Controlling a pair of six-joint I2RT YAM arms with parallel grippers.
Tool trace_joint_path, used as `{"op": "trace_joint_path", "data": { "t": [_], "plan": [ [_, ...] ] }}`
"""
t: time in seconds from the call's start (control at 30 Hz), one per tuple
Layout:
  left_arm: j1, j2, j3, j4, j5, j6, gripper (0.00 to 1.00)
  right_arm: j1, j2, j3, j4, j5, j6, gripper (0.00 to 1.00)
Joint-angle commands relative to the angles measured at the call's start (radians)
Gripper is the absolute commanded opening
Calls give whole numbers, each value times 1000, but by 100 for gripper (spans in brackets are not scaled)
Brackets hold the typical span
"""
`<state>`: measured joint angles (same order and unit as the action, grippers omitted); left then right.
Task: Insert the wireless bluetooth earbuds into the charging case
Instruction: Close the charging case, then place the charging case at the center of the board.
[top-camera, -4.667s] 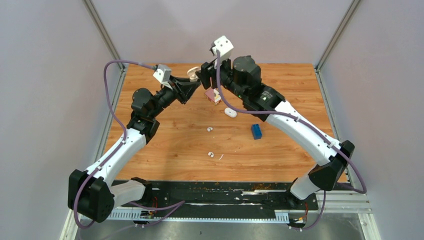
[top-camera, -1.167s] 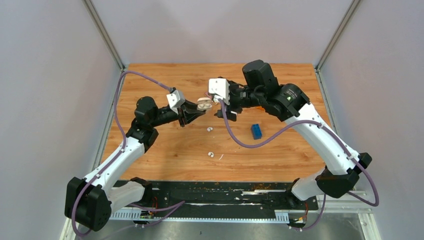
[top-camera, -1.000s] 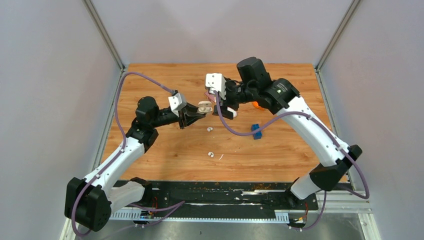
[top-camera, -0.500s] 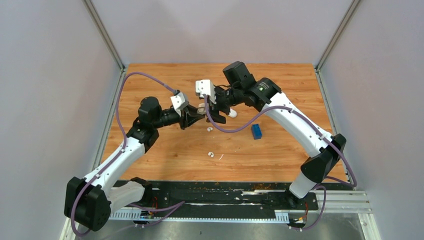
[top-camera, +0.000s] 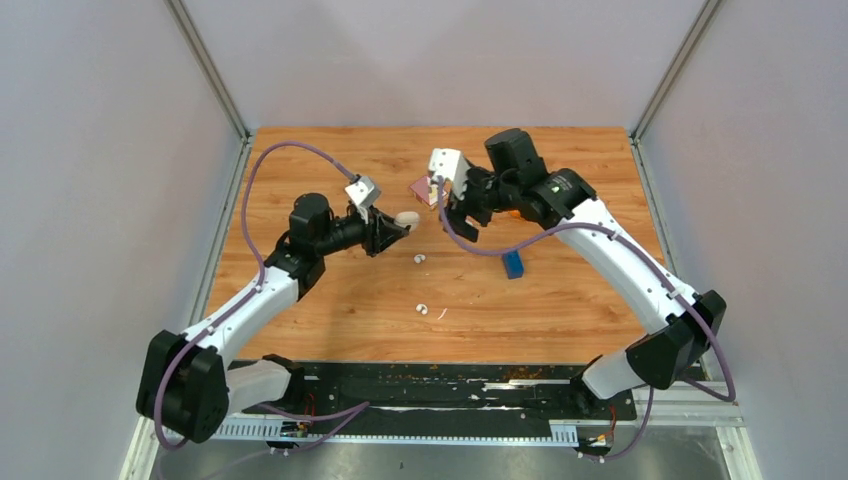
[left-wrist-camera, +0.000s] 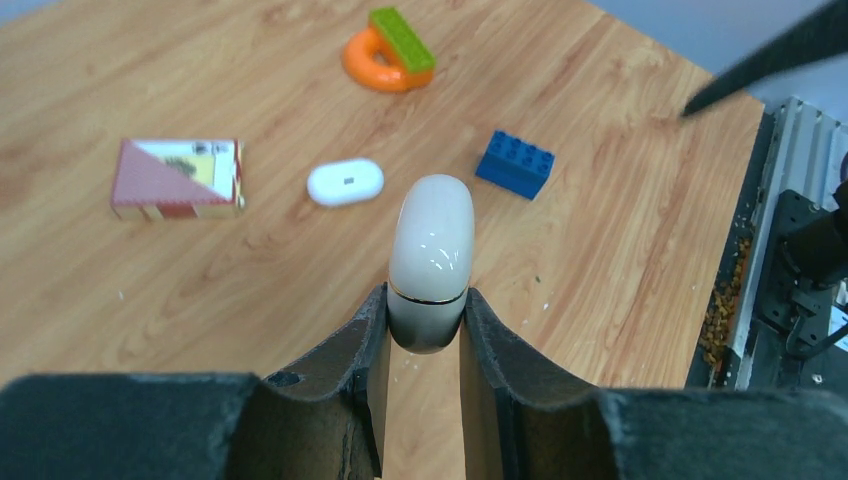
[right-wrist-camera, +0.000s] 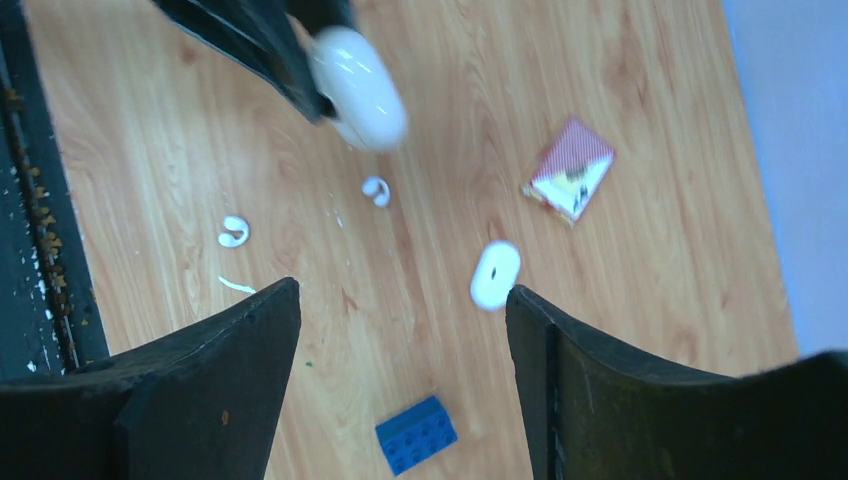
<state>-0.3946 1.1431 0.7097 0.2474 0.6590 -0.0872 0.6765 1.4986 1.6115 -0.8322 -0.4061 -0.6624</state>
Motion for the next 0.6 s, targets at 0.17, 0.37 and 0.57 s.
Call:
{"op": "trace_joint_path", "data": {
  "t": [0.17,0.37,0.57],
  "plan": [
    [90,279,33,-110,-58,-261,4,-212,-111,-221,73,-11,202,75],
    [138,472,121,-198,-49,-343,9,-223,-144,-267,92,2,198,75],
    [143,590,191,-307,-79,-383,22,-234,-166,-327,112,25,158,75]
  ]
}}
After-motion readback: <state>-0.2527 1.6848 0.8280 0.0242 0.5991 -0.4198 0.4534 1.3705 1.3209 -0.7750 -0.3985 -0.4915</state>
